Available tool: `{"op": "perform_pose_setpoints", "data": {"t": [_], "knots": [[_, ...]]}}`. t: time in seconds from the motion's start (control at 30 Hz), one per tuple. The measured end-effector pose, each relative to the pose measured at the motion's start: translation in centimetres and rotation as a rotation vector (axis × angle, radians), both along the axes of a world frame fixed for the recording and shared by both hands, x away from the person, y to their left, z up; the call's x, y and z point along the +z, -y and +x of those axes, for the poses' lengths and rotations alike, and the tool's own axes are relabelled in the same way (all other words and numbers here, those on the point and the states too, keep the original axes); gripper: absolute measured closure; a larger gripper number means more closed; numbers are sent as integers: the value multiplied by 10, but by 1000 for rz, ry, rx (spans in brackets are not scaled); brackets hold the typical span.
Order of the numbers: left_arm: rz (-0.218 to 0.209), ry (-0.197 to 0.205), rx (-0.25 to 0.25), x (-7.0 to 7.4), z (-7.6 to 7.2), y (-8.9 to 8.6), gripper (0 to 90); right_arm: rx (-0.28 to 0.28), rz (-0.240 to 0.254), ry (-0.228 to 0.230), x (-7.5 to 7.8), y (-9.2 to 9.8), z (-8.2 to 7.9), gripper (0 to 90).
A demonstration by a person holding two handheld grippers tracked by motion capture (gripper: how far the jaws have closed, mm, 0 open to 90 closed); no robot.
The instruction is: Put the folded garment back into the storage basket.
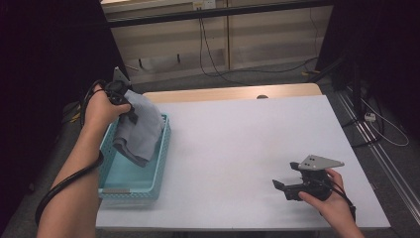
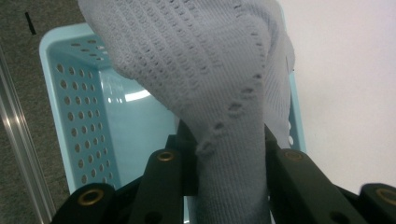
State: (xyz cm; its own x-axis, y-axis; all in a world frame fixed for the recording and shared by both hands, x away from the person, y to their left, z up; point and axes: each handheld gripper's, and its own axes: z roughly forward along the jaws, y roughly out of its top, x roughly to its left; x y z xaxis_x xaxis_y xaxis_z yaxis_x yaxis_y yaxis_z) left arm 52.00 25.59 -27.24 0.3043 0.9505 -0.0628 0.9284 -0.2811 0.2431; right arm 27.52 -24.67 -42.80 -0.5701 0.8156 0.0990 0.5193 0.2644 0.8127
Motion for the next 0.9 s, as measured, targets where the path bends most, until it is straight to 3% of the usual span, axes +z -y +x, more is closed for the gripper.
{"op": "perform_pose_setpoints", "data": {"t": [0.9], "knots": [[-26,-21,-40,-15,-27,-10,725,9,-6,-4,-1,-4,0,126]]}}
